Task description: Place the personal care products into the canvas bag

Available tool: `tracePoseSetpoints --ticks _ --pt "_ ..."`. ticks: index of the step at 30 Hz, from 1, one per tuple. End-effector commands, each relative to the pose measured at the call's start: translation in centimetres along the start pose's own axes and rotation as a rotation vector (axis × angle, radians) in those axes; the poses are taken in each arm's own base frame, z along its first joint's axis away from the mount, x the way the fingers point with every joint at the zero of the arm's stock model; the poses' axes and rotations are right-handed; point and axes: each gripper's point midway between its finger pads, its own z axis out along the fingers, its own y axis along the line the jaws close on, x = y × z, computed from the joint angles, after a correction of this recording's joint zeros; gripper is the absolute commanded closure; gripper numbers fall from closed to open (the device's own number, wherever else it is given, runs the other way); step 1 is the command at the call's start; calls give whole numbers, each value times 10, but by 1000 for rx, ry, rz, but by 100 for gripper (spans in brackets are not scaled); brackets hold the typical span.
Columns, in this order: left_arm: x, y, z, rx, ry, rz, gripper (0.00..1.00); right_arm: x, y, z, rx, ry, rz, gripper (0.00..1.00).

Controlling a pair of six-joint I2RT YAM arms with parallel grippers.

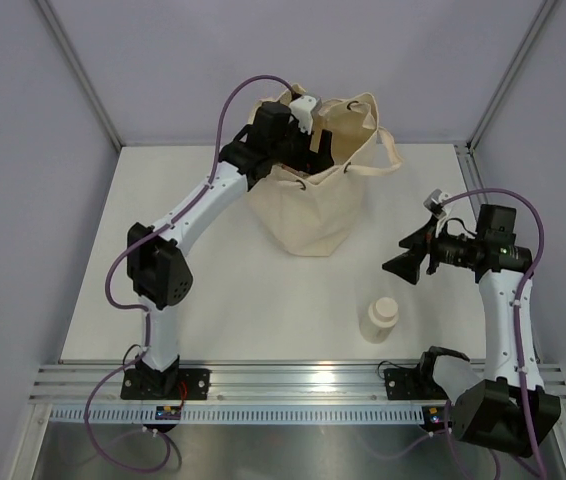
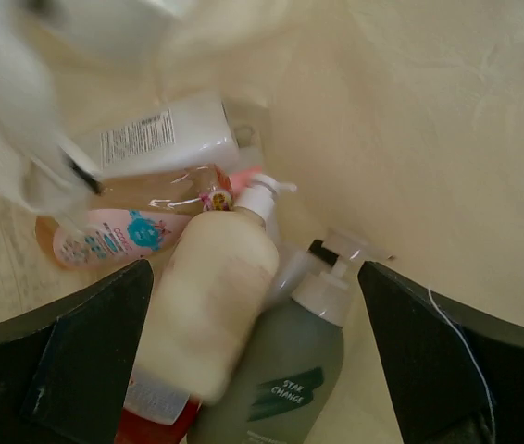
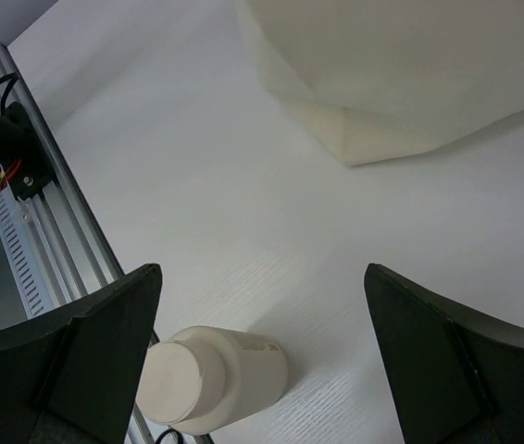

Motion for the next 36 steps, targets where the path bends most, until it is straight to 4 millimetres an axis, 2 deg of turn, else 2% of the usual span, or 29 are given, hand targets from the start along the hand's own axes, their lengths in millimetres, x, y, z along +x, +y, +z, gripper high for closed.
tracePoseSetpoints --ticks 1,3,4,6,7,8,9,10,11,12,13,14,15,17,18,19,21,22,24,25,27,28,29,32,34,36 --pt "-85 -26 -45 69 -232 86 1 4 7 4 -26 75 -121 1" --pt "-94 -30 -57 71 -250 93 1 19 2 9 22 205 -157 1" --pt "-98 -31 -63 71 -259 100 1 18 1 9 37 240 -187 0" --pt "-116 -36 -88 69 -306 118 1 27 2 7 65 327 -215 0" --pt "-121 -37 -96 68 -320 124 1 29 14 13 28 359 -254 0" --pt "-135 -42 -120 68 -362 131 1 30 19 15 23 381 -270 1" --pt "-141 -42 -132 63 -383 134 1 35 17 12 59 428 -274 1" --pt "-146 -44 -145 64 -404 129 1 38 27 17 30 460 -312 1" --pt "-143 -44 -152 64 -402 126 1 41 30 18 25 485 -324 1" --pt "-152 -49 -183 60 -449 134 1 48 29 16 47 533 -335 1" --pt "-150 -50 -195 53 -458 137 1 56 32 16 41 568 -347 0" --pt "-127 -42 -191 27 -412 121 1 64 37 17 28 614 -394 0" --pt "-128 -48 -226 18 -459 129 1 71 40 15 17 644 -420 1" --pt "-106 -46 -246 -6 -462 104 1 86 43 13 -9 688 -445 1" --pt "-66 -36 -236 -30 -387 76 1 88 42 12 -9 695 -462 1" --pt "-62 -43 -270 -34 -444 78 1 93 42 13 -14 707 -469 1" --pt "-33 -36 -286 -76 -439 46 1 100 42 15 -31 732 -491 1" --pt "-3 -33 -296 -89 -428 17 1 105 43 15 -42 749 -494 1" --pt "25 -27 -305 -122 -413 -17 1 115 51 13 -108 801 -516 1" --pt "51 -24 -311 -133 -391 -50 1 120 54 11 -145 821 -526 1" --pt "75 -19 -314 -158 -370 -89 1 131 58 6 -202 862 -544 0" --pt "99 -15 -308 -168 -325 -123 1 141 56 6 -203 887 -549 1" --pt "104 -15 -316 -172 -347 -132 1 143 47 10 -167 889 -573 0" --pt "127 -13 -318 -175 -330 -163 1 165 31 11 -114 962 -571 0" --pt "134 -14 -318 -174 -323 -182 1 172 23 17 -79 979 -559 0" --pt "139 -9 -321 -197 -333 -194 1 171 19 22 -51 969 -556 4"
